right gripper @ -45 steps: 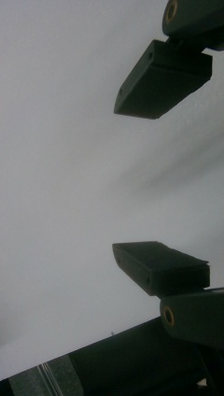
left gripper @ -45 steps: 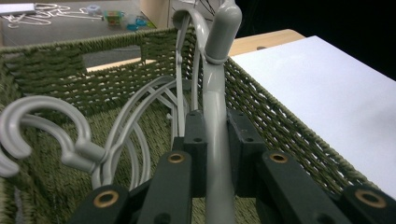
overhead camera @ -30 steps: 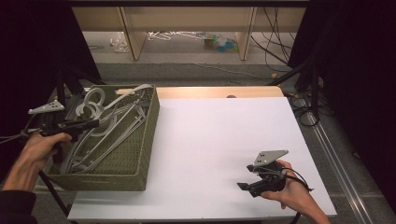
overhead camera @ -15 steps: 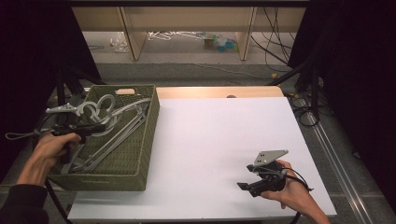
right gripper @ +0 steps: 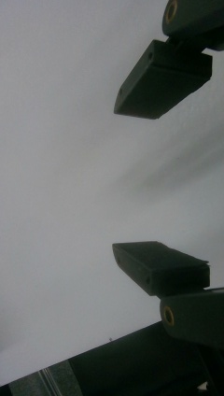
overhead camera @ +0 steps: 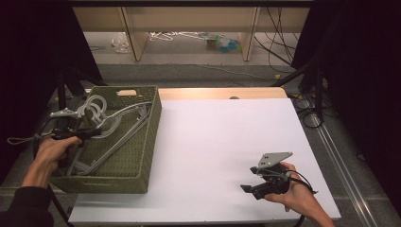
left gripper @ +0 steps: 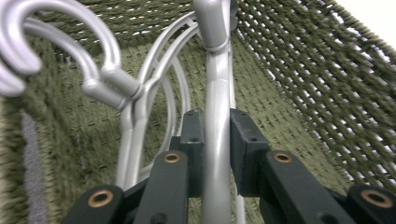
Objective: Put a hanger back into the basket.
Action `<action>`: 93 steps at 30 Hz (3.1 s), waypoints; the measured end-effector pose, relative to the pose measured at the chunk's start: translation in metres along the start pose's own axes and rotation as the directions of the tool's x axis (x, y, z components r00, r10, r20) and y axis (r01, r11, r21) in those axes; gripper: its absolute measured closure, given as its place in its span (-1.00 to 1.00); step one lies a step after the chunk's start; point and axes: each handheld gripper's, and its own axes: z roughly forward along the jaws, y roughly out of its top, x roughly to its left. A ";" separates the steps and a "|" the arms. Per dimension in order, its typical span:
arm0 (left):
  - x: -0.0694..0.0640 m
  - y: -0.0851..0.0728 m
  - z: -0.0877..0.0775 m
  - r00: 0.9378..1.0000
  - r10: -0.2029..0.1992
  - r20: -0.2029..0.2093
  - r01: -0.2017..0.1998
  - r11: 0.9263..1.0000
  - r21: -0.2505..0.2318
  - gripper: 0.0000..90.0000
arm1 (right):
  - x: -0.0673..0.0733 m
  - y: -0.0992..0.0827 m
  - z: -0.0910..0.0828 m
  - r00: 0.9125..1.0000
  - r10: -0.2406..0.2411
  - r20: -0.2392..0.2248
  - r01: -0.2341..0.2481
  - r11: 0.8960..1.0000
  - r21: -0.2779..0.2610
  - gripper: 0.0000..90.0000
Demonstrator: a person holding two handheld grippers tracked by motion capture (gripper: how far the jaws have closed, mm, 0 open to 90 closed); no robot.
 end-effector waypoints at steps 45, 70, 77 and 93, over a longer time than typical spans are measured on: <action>-0.081 0.007 -0.061 0.987 0.089 -0.134 -0.116 0.971 -0.209 -0.27 | 0.001 -0.001 0.002 1.000 0.019 0.020 -0.018 1.000 -0.024 -0.38; -0.200 -0.013 -0.024 0.966 0.239 0.101 -0.206 0.942 -0.264 -0.56 | 0.000 0.000 -0.001 0.999 0.025 0.032 -0.023 0.997 -0.070 -0.41; -0.216 -0.019 -0.017 0.955 0.260 0.139 -0.216 0.938 -0.270 -0.56 | 0.000 0.000 -0.003 0.999 0.029 0.032 -0.026 0.995 -0.092 -0.41; -0.231 -0.042 -0.009 0.933 0.305 0.190 -0.232 0.915 -0.331 -0.58 | 0.002 -0.006 -0.008 0.998 0.059 0.038 -0.050 0.979 -0.196 -0.45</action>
